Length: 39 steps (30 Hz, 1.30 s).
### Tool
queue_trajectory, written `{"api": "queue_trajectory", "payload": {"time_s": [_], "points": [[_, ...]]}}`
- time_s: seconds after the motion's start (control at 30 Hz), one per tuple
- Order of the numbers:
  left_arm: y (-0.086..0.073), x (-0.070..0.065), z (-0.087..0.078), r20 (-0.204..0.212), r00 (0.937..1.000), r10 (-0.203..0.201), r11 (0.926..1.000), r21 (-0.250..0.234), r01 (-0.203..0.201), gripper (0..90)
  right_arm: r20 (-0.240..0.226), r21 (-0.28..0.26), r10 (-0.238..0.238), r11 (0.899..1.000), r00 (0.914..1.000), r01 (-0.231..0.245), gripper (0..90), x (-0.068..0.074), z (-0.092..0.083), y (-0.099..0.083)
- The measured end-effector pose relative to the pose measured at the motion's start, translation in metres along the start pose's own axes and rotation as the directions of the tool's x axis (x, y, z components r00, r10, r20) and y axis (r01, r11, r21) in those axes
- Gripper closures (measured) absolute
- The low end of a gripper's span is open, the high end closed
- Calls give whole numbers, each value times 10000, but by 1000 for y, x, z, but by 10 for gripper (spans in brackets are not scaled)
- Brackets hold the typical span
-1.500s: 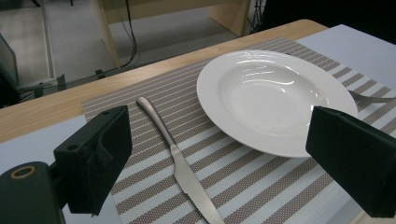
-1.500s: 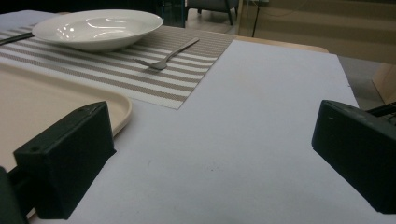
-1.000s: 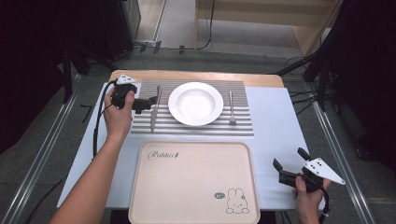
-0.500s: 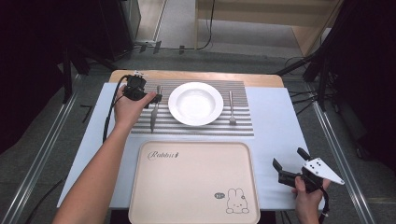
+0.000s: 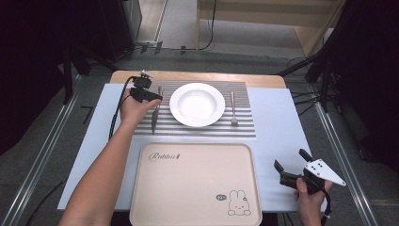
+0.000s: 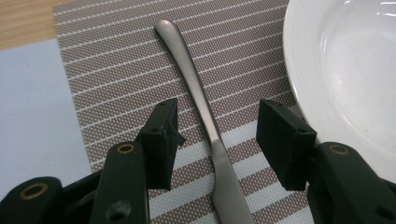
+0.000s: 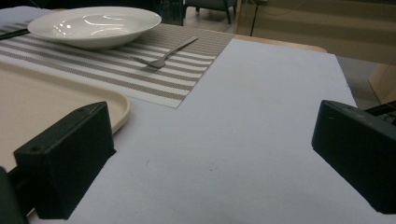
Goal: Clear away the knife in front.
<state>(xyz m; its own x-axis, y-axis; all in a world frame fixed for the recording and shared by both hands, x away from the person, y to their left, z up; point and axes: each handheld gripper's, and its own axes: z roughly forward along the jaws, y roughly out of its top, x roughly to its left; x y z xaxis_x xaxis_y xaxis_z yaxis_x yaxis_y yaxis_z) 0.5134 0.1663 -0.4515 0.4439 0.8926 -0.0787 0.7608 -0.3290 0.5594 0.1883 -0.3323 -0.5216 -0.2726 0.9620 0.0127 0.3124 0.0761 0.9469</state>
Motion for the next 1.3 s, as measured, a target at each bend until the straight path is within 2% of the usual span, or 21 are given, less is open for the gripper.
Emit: {"api": "queue_trajectory", "payload": {"time_s": [0.03, 0.1, 0.23, 0.47, 0.5, 0.6, 0.7, 0.73, 0.77, 0.8, 0.87, 0.9, 1.0, 1.1, 1.17, 1.3], "points": [[0, -1, 2, 36, 10000, -4, 10000, 94, 3, 490, 0, 0, 0, 10000, 10000, 0, 0, 0, 0, 0], [0, -1, 7, 94, 10000, 26, 9995, 299, -29, 549, -8, -1, -3, 10000, 10000, 3, 0, 0, 0, 0], [0, -3, 14, 91, 9999, -50, 9989, 471, 46, 582, -5, 18, 13, 10000, 10000, -13, 0, 0, 0, 0], [1, -6, 24, -345, 9993, -151, 9981, 593, 171, 645, 3, 37, 24, 10000, 10000, -24, 0, 0, 0, 0], [0, -5, 29, -636, 9979, -74, 9971, 747, 122, 647, 6, 36, 5, 10000, 10000, -5, 0, 0, 0, 0], [-1, -7, 32, -867, 9962, 96, 9968, 798, -27, 654, 15, 55, -7, 10000, 10000, 7, 0, 0, 0, 0], [-2, -7, 33, -974, 9950, 237, 9966, 811, -158, 670, -3, 50, -45, 10000, 10000, 45, 0, 0, 1, 0], [-2, -7, 33, -974, 9950, 237, 9966, 811, -158, 695, -3, 50, -45, 10000, 10000, 45, 0, 0, 1, 0], [-2, -6, 32, -940, 9947, 413, 9959, 843, -334, 743, 2, 63, -67, 10000, 10000, 67, 0, 0, 1, 0], [-2, -3, 30, -909, 9949, 425, 9940, 1044, -330, 771, 8, 69, -75, 9999, 10000, 75, 0, 1, 1, 0], [-2, -2, 29, -802, 9955, 503, 9924, 1163, -408, 796, 10, 77, -76, 9999, 10000, 76, 0, 1, 1, 0], [-3, -4, 29, -877, 9941, 642, 9918, 1160, -538, 796, 2, 72, -75, 9999, 10000, 75, 0, 1, 1, 0], [-1, -6, 30, -1014, 9929, 619, 9907, 1272, -488, 796, 9, 81, -79, 9999, 10000, 79, 0, 1, 1, 0], [2, -6, 31, -1053, 9913, 788, 9867, 1500, -625, 788, 24, 118, -75, 9999, 10000, 74, 0, 1, 1, 0], [3, -5, 31, -953, 9933, 653, 9861, 1585, -497, 786, 27, 128, -96, 9999, 9999, 96, 0, 1, 2, 0], [7, -6, 32, -999, 9918, 795, 9803, 1884, -596, 787, 48, 157, -97, 9998, 9999, 96, 0, 2, 2, 0]]}}
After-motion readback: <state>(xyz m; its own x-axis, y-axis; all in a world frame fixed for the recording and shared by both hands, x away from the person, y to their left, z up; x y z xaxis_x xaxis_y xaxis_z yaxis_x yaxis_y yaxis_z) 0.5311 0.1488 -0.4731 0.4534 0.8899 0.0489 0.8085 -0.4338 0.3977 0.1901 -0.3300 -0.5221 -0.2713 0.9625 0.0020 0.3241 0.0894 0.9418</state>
